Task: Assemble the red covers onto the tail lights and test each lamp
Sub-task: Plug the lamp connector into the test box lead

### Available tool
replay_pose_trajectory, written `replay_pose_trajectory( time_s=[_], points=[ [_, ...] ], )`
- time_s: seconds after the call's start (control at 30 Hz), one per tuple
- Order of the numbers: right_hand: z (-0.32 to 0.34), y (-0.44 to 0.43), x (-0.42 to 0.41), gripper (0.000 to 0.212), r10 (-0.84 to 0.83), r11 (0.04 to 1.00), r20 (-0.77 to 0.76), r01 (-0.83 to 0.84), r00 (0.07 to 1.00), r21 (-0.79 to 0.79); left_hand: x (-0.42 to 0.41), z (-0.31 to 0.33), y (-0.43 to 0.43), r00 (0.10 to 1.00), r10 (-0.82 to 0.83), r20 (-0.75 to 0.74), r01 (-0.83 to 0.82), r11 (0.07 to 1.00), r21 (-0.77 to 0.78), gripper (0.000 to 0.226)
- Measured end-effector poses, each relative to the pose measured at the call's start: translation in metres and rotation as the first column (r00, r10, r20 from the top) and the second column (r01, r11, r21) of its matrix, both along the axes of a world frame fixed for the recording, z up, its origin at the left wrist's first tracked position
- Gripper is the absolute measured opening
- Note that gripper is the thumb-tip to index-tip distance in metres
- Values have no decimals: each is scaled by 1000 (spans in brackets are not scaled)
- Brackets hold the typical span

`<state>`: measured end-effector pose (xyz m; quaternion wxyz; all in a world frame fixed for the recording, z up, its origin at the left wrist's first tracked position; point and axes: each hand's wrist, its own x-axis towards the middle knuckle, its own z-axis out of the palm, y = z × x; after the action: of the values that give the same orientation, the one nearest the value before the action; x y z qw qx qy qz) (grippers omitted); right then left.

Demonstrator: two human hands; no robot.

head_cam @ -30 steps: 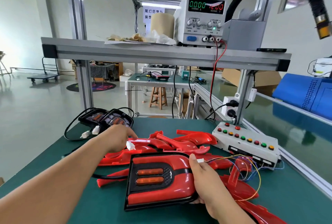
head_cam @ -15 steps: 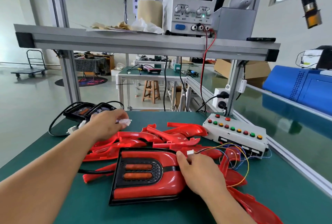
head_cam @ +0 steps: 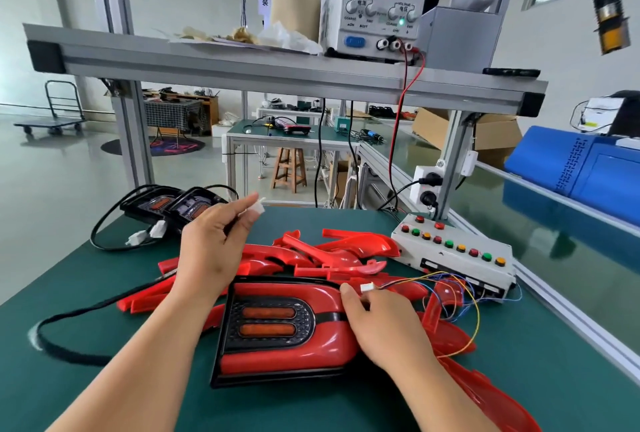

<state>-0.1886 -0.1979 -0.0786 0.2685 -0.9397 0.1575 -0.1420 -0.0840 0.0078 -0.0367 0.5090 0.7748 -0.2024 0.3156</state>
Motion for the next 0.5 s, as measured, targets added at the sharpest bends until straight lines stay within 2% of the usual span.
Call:
replay_pose_trajectory(
  time_s=[0.13,0.4,0.5],
  points=[
    [2,1,-1,56,7,1000,-12,-7,1000,-9,-2,-4,6,999,-39,-14,40,997,73,38],
    [6,3,-2,57,19,999,-43,-21,999,-37,0,-17,9,998,-53,34,53,998,-15,35],
    [5,3,-2,55,3,998,-42,-6,999,-69,3,-20,10,999,-36,-4,36,999,-31,37]
  ],
)
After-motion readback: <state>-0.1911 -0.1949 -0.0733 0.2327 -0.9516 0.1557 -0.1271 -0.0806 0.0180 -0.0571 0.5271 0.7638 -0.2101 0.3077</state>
